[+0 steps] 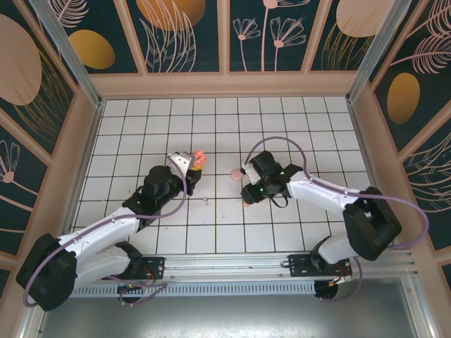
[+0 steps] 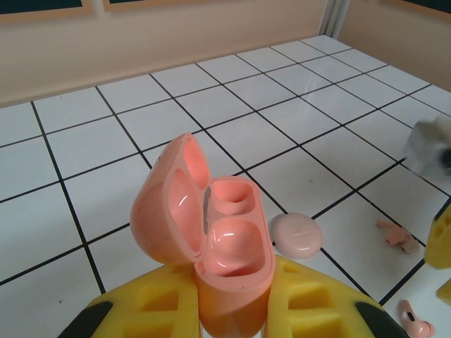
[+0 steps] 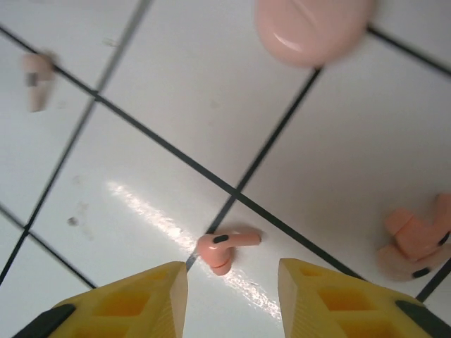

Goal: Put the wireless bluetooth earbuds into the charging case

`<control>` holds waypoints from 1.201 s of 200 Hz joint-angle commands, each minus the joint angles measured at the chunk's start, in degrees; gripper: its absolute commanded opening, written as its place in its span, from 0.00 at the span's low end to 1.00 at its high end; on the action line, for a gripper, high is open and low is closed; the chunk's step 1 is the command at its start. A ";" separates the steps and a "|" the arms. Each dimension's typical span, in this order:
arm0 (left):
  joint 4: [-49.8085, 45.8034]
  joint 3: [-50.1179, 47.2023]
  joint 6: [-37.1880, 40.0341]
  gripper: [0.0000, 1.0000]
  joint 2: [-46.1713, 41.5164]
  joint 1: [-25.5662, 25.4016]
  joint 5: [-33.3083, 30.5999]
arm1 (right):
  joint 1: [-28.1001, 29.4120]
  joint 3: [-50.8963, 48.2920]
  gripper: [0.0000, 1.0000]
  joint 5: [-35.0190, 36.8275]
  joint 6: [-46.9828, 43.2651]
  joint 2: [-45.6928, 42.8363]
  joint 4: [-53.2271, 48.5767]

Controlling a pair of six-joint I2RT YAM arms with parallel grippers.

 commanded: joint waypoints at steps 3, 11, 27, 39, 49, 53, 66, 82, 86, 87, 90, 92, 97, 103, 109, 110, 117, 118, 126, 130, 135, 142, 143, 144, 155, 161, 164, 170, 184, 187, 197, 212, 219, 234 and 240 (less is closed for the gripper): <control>0.11 1.42 0.11 0.08 -0.74 -0.30 0.52 | 0.38 0.03 0.41 -4.56 -21.15 -4.82 0.34; 0.06 1.30 0.11 0.08 -0.84 -0.26 0.52 | 0.28 -0.62 0.41 -6.37 -28.85 -5.92 -0.59; 0.08 1.11 0.28 0.09 -1.02 -0.40 0.59 | 0.16 -2.12 0.44 -8.33 -44.39 -7.53 -1.78; -0.16 1.14 0.50 0.09 -1.14 -0.38 0.65 | -0.32 -2.58 0.45 -8.90 -53.06 -7.12 -2.74; -0.61 1.11 0.63 0.08 -1.41 -0.39 0.52 | -0.77 -1.99 0.46 -8.86 -57.62 -5.56 -3.90; -0.87 1.15 0.68 0.09 -1.53 -0.36 0.46 | -0.93 -1.58 0.46 -8.78 -58.99 -4.70 -4.38; -1.21 0.90 0.88 0.09 -1.97 -0.26 -0.01 | -1.21 -0.42 0.47 -7.65 -62.71 -2.00 -5.58; -1.51 0.85 1.06 0.09 -2.25 -0.29 -0.35 | -1.39 -0.13 0.47 -5.83 -66.62 0.79 -5.53; -1.59 0.93 1.13 0.09 -2.24 -0.32 -0.36 | -1.40 -0.21 0.46 -5.49 -67.34 1.37 -5.24; -1.55 0.93 1.06 0.09 -2.21 -0.28 -0.36 | -1.44 -0.30 0.46 -5.42 -67.58 1.52 -5.22; -1.67 0.88 1.15 0.08 -2.18 -0.26 -0.44 | -1.48 -0.35 0.47 -5.24 -68.05 1.91 -5.00; -1.69 0.92 1.16 0.09 -2.22 -0.28 -0.41 | -1.46 -0.42 0.46 -5.16 -68.38 2.17 -4.86; -1.70 0.94 1.17 0.09 -2.10 -0.28 -0.50 | -1.56 -0.65 0.46 -4.95 -69.13 2.84 -4.40; -1.72 1.05 1.17 0.09 -2.02 -0.26 -0.53 | -1.57 -0.83 0.46 -4.74 -69.82 3.57 -3.93; -1.83 1.02 1.17 0.09 -1.91 -0.31 -0.54 | -1.57 -1.07 0.45 -4.58 -70.37 4.28 -3.35; -1.85 1.07 1.17 0.09 -1.91 -0.32 -0.54 | -1.57 -1.08 0.45 -4.52 -70.42 4.38 -3.22; -1.87 1.11 1.12 0.09 -1.82 -0.24 -0.58 | -1.66 -1.20 0.44 -4.23 -70.80 5.00 -2.34; -1.87 1.11 1.14 0.09 -1.78 -0.24 -0.61 | -1.66 -1.28 0.43 -4.17 -70.81 5.09 -2.19; -1.78 1.09 1.16 0.08 -1.73 -0.27 -0.62 | -1.88 -1.43 0.43 -3.95 -71.13 5.61 -1.18; -1.78 1.19 1.12 0.09 -1.69 -0.34 -0.56 | -1.99 -1.45 0.43 -3.96 -71.36 5.81 -0.71; -1.73 1.20 1.16 0.08 -1.65 -0.28 -0.54 | -2.10 -1.38 0.42 -3.94 -71.56 6.04 -0.19; -1.74 1.23 1.16 0.09 -1.60 -0.31 -0.63 | -2.31 -1.30 0.42 -3.96 -71.71 6.38 0.58; -1.76 1.26 1.16 0.09 -1.58 -0.31 -0.63 | -2.34 -1.33 0.42 -3.95 -71.74 6.40 0.68; -1.77 1.28 1.12 0.09 -1.57 -0.27 -0.58 | -2.31 -1.34 0.42 -3.94 -71.76 6.45 0.77; -1.70 1.37 1.16 0.09 -1.39 -0.23 -0.63 | -2.62 -1.19 0.42 -3.93 -72.25 6.96 1.51; -1.54 1.46 1.17 0.09 -1.30 -0.26 -0.59 | -2.71 -0.97 0.42 -3.85 -72.37 7.36 1.77; -1.52 1.46 1.14 0.09 -1.22 -0.31 -0.57 | -2.72 -0.86 0.41 -3.78 -72.39 7.55 1.89; -1.57 1.55 1.16 0.09 -1.08 -0.31 -0.56 | -2.88 -0.65 0.41 -3.76 -72.61 8.04 2.05; -1.56 1.71 1.17 0.09 -0.75 -0.32 -0.46 | -3.07 -0.34 0.40 -3.76 -72.83 8.93 2.35; -1.47 1.69 1.12 0.09 -0.70 -0.36 -0.41 | -3.07 -0.19 0.40 -3.82 -72.83 9.08 2.44; -1.48 1.86 1.12 0.09 -0.59 -0.25 -0.37 | -3.11 0.12 0.39 -4.30 -73.00 9.69 2.45; -1.51 1.99 1.25 0.08 -0.40 -0.25 -0.41 | -3.07 0.56 0.38 -5.11 -73.10 10.49 2.51; -1.52 2.12 1.25 0.09 -0.42 -0.26 -0.44 | -3.08 0.66 0.37 -5.40 -73.10 10.90 2.55; -1.65 2.23 1.34 0.09 -0.33 -0.25 -0.45 | -3.07 1.20 0.35 -6.01 -73.17 11.80 2.38; -1.77 2.26 1.34 0.09 -0.33 -0.27 -0.53 | -3.08 1.38 0.34 -6.34 -73.16 12.20 2.28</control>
